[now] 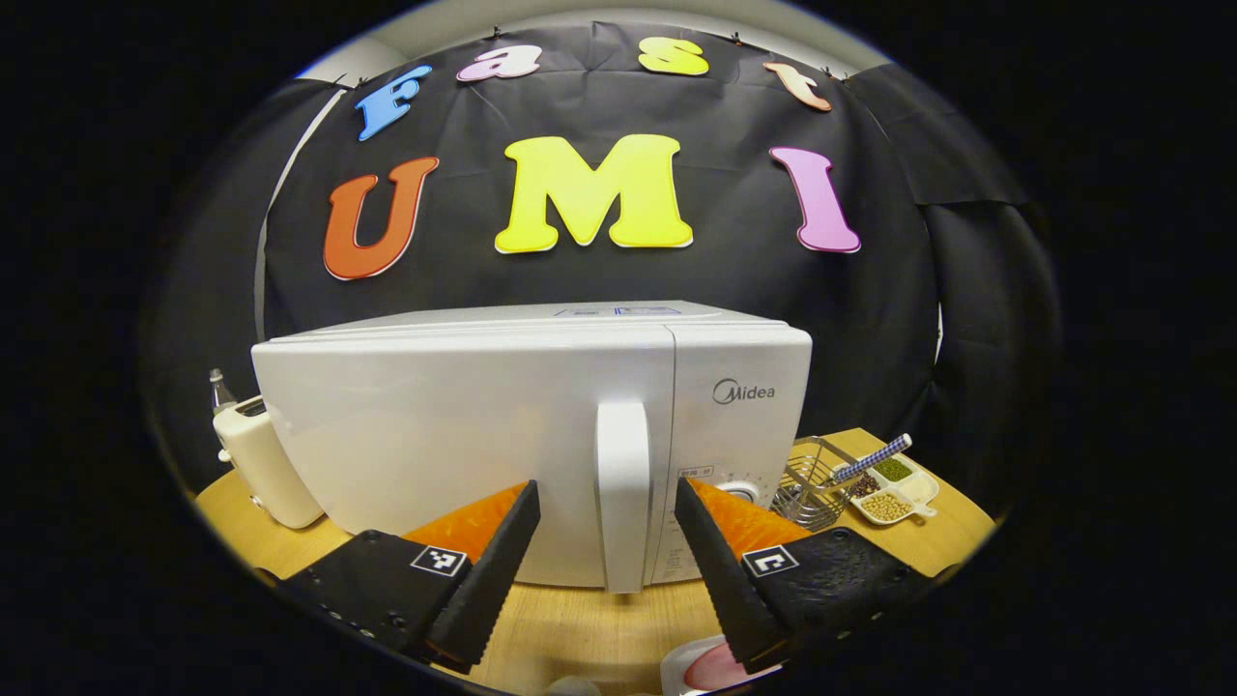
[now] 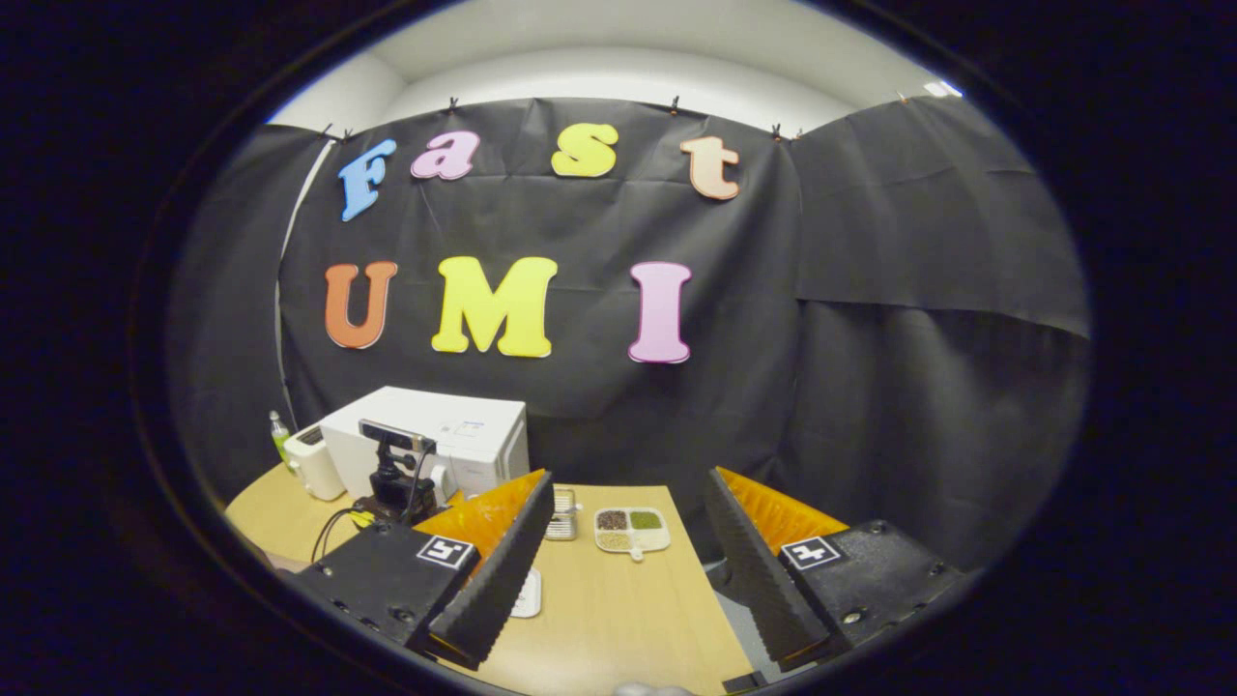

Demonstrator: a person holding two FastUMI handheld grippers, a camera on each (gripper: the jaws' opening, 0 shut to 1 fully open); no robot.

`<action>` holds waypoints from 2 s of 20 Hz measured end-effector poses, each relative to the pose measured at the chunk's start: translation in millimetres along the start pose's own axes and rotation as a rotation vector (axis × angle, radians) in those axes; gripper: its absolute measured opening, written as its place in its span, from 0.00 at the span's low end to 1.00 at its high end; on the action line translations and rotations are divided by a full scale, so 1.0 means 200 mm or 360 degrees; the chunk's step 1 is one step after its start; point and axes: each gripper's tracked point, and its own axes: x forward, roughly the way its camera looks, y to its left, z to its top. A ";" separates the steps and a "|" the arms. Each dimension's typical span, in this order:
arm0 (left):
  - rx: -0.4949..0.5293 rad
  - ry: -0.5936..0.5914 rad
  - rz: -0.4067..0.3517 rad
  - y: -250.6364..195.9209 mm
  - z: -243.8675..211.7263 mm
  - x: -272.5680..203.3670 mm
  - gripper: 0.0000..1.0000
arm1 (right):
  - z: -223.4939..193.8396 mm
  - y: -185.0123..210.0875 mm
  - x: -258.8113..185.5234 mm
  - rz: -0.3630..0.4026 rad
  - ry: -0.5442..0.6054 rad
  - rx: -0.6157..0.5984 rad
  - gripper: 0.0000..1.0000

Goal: Open the microwave oven with the left hand, put the food in, and close the microwave oven.

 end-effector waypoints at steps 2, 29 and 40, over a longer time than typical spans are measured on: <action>-0.0001 -0.0004 0.0006 -0.01 0.00 0.00 0.70 | 0.00 0.00 0.00 0.0011 0.0005 -0.0001 0.95; 0.0037 0.0011 -0.0308 0.09 -0.13 -0.58 0.12 | -0.07 0.40 -0.05 0.0272 0.0067 -0.0031 0.95; 0.0093 0.0123 -0.0011 0.73 -0.26 -1.09 0.78 | -0.21 0.83 -0.18 0.0549 0.0129 -0.0077 0.95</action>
